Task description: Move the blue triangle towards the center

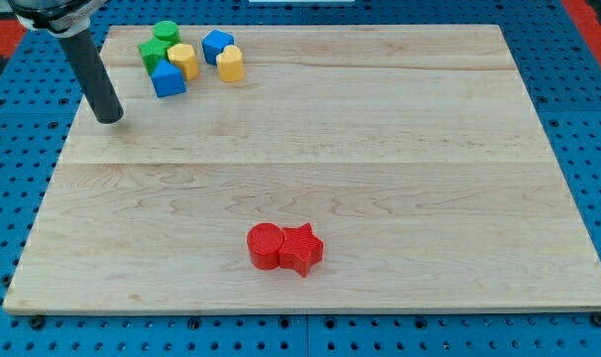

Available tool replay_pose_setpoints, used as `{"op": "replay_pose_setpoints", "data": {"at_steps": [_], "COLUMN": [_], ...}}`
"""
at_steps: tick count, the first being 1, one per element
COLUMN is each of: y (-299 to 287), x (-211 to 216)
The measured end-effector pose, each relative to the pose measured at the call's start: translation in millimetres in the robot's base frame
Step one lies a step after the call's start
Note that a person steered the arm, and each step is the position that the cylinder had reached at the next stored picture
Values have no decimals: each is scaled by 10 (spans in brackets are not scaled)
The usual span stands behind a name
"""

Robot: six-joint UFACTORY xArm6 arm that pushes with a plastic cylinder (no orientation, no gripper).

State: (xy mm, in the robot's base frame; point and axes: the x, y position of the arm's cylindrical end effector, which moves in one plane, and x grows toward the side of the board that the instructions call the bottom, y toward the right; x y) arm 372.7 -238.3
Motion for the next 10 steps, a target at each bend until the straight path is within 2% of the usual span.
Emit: {"op": "replay_pose_setpoints", "data": {"at_steps": [1, 2, 4, 5, 7, 9, 10], "y": [-327, -667, -597, -566, -192, -97, 33], "x": [-29, -250, -757, -845, -728, -456, -513]}}
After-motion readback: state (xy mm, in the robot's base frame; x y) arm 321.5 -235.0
